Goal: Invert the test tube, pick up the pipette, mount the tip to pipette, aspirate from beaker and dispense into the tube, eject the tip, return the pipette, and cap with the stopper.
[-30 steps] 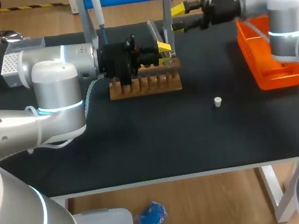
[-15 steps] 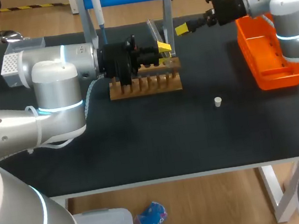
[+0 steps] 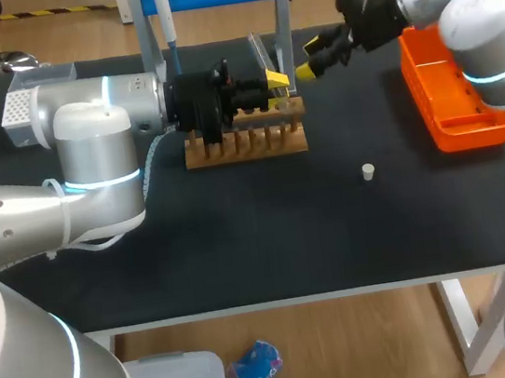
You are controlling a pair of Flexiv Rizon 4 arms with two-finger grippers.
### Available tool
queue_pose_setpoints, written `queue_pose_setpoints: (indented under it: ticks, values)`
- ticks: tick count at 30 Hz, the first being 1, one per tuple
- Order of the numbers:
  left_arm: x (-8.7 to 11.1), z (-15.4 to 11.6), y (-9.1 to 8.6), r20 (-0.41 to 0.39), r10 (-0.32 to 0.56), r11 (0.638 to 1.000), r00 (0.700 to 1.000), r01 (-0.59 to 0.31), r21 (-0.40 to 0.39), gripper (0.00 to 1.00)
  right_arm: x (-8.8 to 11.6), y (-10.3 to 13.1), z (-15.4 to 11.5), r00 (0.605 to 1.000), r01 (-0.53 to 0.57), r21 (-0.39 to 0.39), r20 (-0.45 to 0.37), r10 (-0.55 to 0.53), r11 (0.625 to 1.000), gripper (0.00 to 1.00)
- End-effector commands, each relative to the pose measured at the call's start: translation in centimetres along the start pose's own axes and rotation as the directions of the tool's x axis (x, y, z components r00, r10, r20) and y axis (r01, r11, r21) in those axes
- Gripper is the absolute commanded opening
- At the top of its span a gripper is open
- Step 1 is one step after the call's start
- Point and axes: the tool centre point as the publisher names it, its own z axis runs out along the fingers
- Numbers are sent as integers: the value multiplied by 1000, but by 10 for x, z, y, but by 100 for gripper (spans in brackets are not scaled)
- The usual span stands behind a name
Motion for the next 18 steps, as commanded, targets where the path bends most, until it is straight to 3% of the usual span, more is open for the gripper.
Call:
queue_pose_setpoints:
  ticks: [1,18]
  values:
    - [1,0,0,3,3,1000,1000,-3,0,0,2,-12,-2,960,264,14,91,-264,964,100]
    - [1,0,0,3,3,1000,1000,-3,0,0,-11,-29,-4,932,361,-52,0,-361,931,100]
